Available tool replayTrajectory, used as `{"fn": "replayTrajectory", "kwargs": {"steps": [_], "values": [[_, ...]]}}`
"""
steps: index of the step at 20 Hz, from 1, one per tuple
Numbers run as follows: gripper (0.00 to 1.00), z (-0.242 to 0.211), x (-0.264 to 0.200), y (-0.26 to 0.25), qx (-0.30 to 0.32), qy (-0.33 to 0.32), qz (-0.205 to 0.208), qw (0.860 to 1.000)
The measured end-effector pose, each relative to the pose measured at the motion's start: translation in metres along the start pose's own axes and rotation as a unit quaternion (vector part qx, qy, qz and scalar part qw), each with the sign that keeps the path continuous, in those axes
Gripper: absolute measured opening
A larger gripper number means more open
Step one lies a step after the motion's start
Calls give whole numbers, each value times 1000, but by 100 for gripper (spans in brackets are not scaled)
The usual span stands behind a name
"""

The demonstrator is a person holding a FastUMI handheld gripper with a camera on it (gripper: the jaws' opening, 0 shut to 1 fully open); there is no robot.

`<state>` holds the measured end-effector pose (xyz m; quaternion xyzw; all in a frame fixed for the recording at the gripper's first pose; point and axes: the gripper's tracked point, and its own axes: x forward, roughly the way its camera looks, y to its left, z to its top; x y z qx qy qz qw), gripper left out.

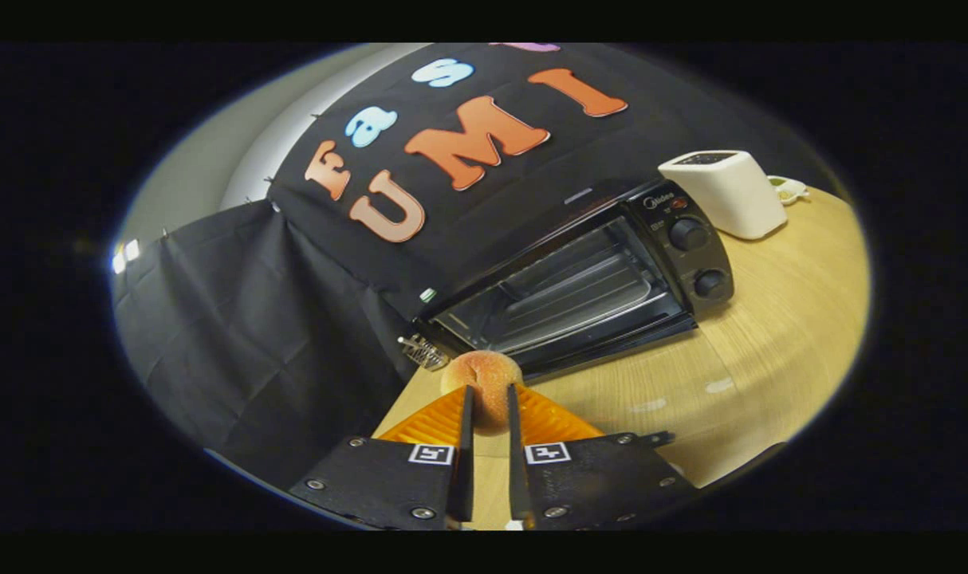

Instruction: Open the toaster oven, put the food inside, and close the toaster oven door.

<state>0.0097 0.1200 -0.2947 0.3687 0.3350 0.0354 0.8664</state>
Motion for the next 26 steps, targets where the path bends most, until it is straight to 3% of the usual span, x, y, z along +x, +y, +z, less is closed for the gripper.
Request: {"fn": "replayTrajectory", "kwargs": {"steps": [4, 8, 14, 22, 23, 26], "values": [[18, 13, 33, 0, 64, -10, -3, 998], [18, 26, 62, -15, 106, -26, -35, 993], [18, 51, 105, -31, 118, -54, -67, 989], [18, 68, 133, -62, 92, -90, -114, 985], [19, 69, 136, -58, 71, -88, -109, 988], [32, 65, 137, -59, -23, -83, -133, 987]]}}
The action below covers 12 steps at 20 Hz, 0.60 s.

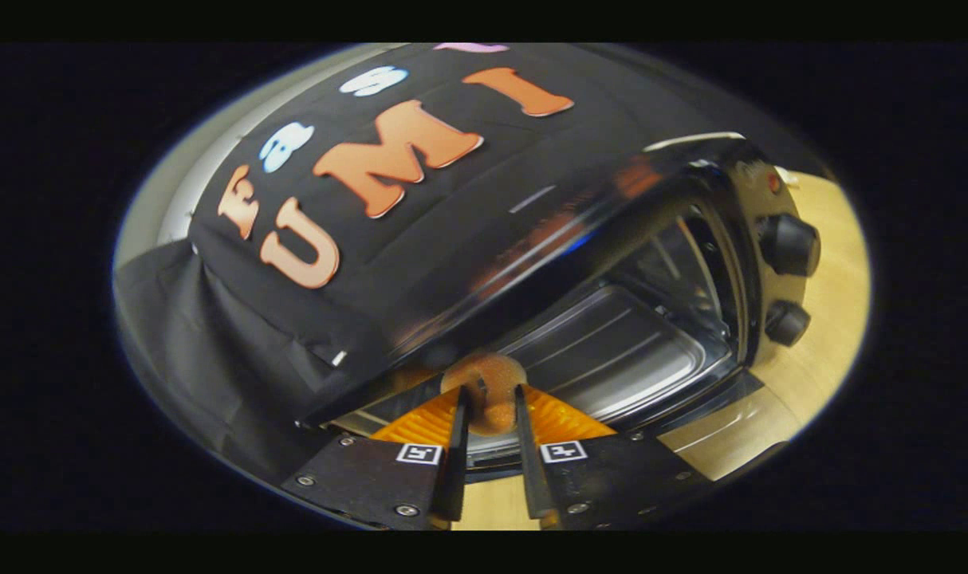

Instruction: Open the toaster oven, put the food inside, and close the toaster oven door.

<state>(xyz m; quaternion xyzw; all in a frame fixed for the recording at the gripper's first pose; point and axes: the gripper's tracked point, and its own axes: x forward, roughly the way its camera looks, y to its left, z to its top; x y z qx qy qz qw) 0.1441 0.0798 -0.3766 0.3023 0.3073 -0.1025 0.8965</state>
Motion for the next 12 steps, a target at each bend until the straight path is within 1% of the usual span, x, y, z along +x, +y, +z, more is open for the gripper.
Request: {"fn": "replayTrajectory", "kwargs": {"steps": [2, 3, 4, 5, 7, 9, 11, 12], "values": [[39, 4, 2, -1, -12, -4, -8, 1000], [45, 2, 1, -2, -8, 1, -8, 1000], [48, 0, 0, -3, -14, 6, -7, 1000], [52, -4, -4, -4, -25, 13, -7, 1000], [59, -8, -17, -10, -65, 22, -11, 998], [62, -13, -35, -13, -97, 33, -16, 995], [65, -18, -56, -9, -122, 43, -7, 992], [68, -21, -68, -7, -140, 48, -3, 989]]}}
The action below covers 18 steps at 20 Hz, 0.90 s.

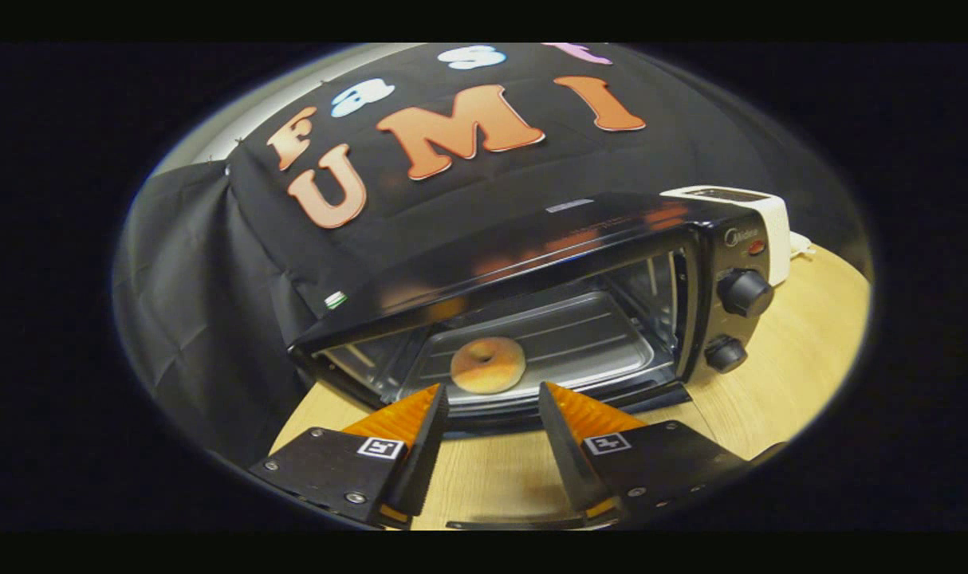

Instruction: Open the toaster oven, put the food inside, and close the toaster oven door.

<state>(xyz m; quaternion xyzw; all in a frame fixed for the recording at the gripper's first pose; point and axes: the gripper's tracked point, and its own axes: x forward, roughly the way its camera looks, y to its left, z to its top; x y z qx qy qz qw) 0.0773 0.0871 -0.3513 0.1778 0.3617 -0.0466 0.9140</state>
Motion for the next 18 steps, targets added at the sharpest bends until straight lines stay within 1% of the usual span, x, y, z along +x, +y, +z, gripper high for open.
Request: {"fn": "replayTrajectory", "kwargs": {"steps": [1, 3, 6, 10, 12, 14, 18], "values": [[74, -5, -13, 3, -16, 5, 1, 1000], [80, -15, -34, 11, -44, 10, 12, 999], [84, -42, -67, 13, -59, 28, 14, 998], [89, -78, -97, 8, -70, 59, 13, 996], [90, -88, -106, 4, -77, 66, 9, 995], [90, -95, -114, -5, -84, 64, -4, 994], [90, -119, -115, -18, -88, 86, -27, 992]]}}
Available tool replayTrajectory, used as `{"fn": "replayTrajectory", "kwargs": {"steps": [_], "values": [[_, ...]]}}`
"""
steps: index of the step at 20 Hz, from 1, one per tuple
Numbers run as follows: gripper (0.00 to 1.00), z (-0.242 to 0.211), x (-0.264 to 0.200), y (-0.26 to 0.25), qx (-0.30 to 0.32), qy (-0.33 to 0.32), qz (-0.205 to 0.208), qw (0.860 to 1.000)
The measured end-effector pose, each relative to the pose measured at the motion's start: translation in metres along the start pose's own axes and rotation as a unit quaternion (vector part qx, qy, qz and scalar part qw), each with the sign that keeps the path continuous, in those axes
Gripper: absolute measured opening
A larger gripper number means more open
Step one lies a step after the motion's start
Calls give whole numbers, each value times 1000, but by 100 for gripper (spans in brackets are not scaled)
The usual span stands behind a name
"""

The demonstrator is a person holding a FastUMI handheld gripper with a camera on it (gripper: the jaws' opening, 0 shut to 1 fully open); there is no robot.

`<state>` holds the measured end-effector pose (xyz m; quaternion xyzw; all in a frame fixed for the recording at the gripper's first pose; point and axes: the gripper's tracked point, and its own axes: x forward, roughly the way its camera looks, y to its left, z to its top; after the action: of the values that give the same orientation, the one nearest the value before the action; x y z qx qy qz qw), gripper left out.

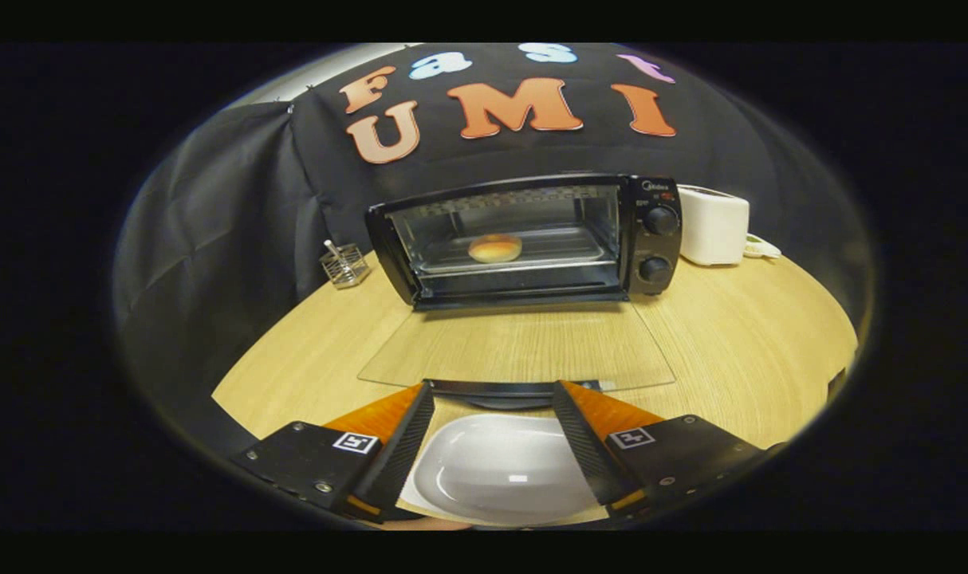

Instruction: Open the toaster oven, put the food inside, and close the toaster oven door.

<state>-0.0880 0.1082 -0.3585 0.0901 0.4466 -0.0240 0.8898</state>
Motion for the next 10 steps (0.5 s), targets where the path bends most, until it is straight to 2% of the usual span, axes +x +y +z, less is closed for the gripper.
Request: {"fn": "replayTrajectory", "kwargs": {"steps": [10], "values": [[90, -17, 18, -17, 13, 38, -48, 998]]}}
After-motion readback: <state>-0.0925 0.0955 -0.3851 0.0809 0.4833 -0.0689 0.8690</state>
